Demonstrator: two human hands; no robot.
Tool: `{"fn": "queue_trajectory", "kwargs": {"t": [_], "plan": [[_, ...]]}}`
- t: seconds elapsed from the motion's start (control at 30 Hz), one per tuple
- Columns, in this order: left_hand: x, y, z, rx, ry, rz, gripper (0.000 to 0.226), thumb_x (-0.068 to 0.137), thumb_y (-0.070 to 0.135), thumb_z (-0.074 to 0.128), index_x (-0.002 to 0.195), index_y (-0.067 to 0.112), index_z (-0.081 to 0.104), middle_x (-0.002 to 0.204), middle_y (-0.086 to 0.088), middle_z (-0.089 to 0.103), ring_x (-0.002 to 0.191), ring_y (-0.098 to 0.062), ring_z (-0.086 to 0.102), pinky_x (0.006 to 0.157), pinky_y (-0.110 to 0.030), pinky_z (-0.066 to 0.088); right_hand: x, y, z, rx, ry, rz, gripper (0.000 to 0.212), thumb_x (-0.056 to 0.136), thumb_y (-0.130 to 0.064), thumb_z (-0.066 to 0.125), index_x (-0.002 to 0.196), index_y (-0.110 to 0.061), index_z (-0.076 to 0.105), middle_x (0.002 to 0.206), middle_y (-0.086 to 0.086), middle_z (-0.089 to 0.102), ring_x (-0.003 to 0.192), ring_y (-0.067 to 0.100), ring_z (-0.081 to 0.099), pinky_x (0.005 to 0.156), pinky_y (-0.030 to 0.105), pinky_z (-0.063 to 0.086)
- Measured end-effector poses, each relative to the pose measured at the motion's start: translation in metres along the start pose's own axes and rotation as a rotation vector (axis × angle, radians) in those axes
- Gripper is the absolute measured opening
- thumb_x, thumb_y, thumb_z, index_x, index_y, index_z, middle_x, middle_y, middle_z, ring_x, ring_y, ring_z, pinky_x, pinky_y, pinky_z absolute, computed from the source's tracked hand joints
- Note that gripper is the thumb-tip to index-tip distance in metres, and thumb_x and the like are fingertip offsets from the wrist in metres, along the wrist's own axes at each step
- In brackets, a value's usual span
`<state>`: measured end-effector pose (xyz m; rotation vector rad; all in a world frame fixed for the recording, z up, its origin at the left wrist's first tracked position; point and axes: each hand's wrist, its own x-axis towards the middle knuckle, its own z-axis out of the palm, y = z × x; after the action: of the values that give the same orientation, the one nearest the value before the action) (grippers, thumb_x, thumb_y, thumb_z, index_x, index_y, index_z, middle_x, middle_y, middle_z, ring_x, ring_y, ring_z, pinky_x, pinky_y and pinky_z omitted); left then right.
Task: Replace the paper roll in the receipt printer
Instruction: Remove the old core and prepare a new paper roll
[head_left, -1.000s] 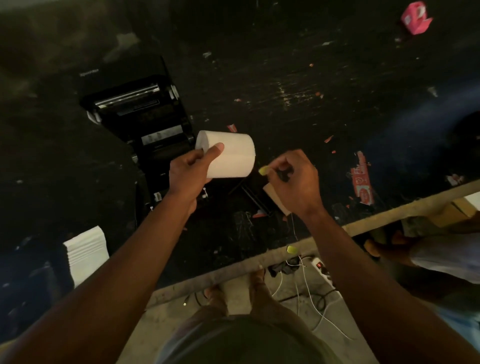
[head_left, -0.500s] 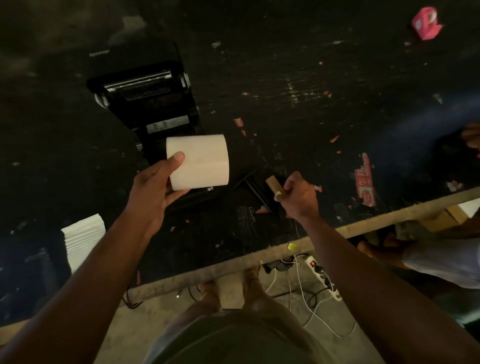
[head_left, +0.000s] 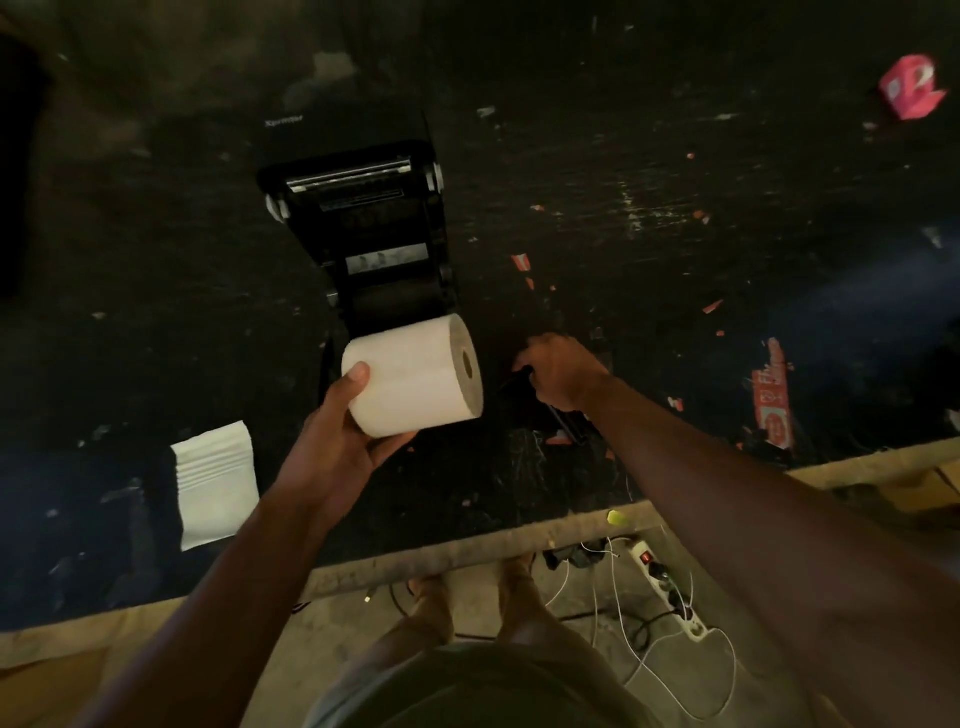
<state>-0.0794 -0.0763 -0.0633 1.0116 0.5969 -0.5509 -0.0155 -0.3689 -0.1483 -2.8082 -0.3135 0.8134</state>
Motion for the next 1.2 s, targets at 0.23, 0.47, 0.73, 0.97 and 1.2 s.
{"fn": "queue_trajectory", "kwargs": {"t": [0.23,0.47,0.73,0.97,1.2], "plan": [[0.005,0.006,-0.024,-0.178,-0.123,0.040,0.075,0.082,0.050,0.082,0.148,0.040,0.049,0.144,-0.011,0.065,0.133,-0.040,0.061,0.097,-0.049,0.058,-0.041,0.015,-0.037,0.716,0.650,0.237,0.023,0.090,-0.009,0.076,0.100,-0.030,0.074,0.099,-0.013,0.073,0.096,0.007,0.072,0.086,0.020,0.055],[0.012,0.010,-0.025,-0.190,-0.083,0.027,0.068,0.082,0.051,0.083,0.143,0.038,0.055,0.140,-0.012,0.068,0.130,-0.040,0.064,0.096,-0.049,0.058,-0.099,-0.035,-0.059,1.369,0.885,0.133,0.033,0.091,-0.009,0.074,0.091,-0.042,0.077,0.102,-0.020,0.078,0.102,-0.001,0.073,0.081,0.014,0.058],[0.009,0.010,0.001,-0.087,-0.121,0.028,0.093,0.059,0.047,0.097,0.140,0.034,0.053,0.130,-0.010,0.075,0.122,-0.036,0.069,0.088,-0.048,0.062,-0.107,-0.044,-0.044,1.151,1.011,0.196,0.019,0.092,-0.012,0.075,0.109,-0.019,0.075,0.103,-0.008,0.076,0.098,0.005,0.074,0.085,0.024,0.061],[0.009,0.005,0.029,0.016,-0.058,0.055,0.059,0.075,0.041,0.083,0.128,0.028,0.059,0.142,-0.012,0.061,0.129,-0.034,0.063,0.090,-0.047,0.062,-0.117,-0.059,-0.033,1.006,1.011,0.038,0.024,0.089,-0.017,0.078,0.113,-0.020,0.073,0.108,-0.010,0.075,0.098,0.005,0.075,0.083,0.020,0.061],[0.014,-0.006,0.061,0.163,-0.045,0.088,0.053,0.075,0.043,0.079,0.122,0.023,0.063,0.137,-0.010,0.066,0.125,-0.030,0.066,0.088,-0.043,0.063,-0.108,-0.059,-0.017,1.258,0.870,0.117,0.025,0.090,-0.009,0.076,0.112,-0.020,0.077,0.106,-0.010,0.079,0.105,0.003,0.073,0.091,0.028,0.061]]}}
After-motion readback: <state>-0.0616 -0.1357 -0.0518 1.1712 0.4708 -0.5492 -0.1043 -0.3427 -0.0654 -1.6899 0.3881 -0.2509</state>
